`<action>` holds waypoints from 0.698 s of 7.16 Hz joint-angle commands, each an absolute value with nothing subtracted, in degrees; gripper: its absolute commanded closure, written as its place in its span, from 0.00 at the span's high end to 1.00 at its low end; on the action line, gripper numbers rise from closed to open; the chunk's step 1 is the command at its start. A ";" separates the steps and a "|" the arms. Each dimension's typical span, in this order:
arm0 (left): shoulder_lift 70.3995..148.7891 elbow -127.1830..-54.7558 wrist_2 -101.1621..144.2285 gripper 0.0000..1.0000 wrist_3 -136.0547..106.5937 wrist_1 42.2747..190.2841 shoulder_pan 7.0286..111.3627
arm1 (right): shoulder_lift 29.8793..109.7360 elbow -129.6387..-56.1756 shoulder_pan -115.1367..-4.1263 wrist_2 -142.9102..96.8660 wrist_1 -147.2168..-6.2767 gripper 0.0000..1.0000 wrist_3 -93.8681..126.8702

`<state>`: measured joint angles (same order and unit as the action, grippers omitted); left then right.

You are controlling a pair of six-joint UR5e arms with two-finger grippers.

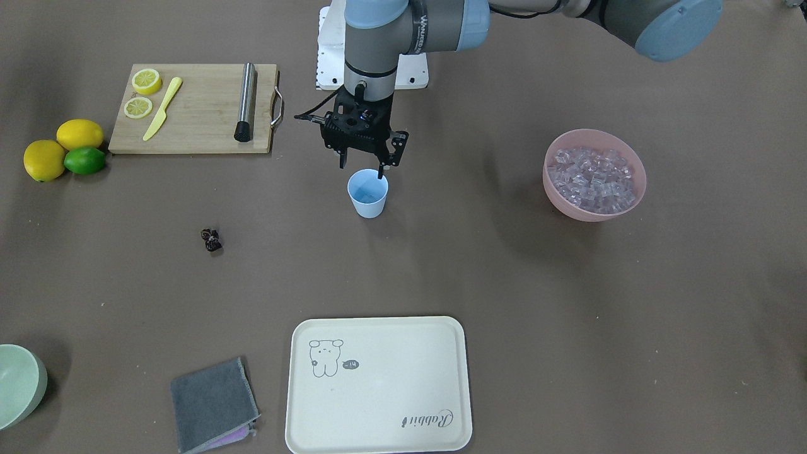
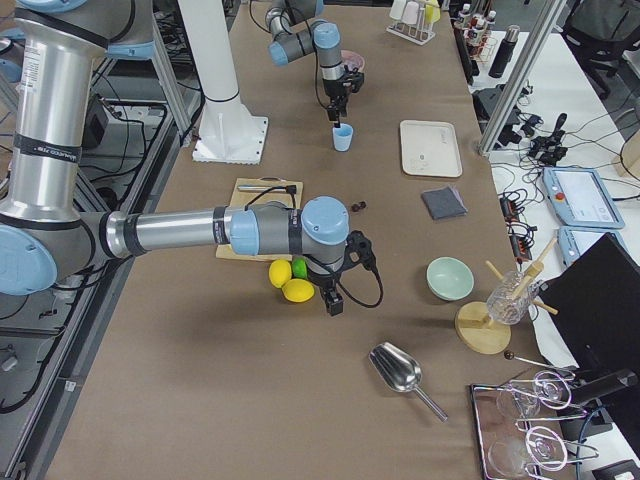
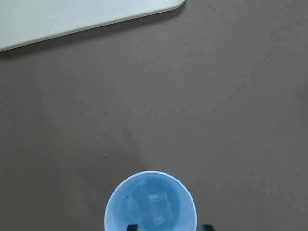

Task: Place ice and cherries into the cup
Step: 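Move the left gripper back over the pink ice bowl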

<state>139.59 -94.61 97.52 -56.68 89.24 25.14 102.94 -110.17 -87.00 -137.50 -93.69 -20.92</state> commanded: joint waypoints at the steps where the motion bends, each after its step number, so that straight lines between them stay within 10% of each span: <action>1: 134.60 -101.46 97.73 0.91 -55.82 88.95 25.92 | 103.36 -110.30 -86.92 -138.16 -93.69 1.00 -21.00; 5: 112.57 -120.18 102.44 0.91 -51.33 89.47 29.08 | 103.45 -110.13 -86.92 -138.16 -93.69 1.00 -20.83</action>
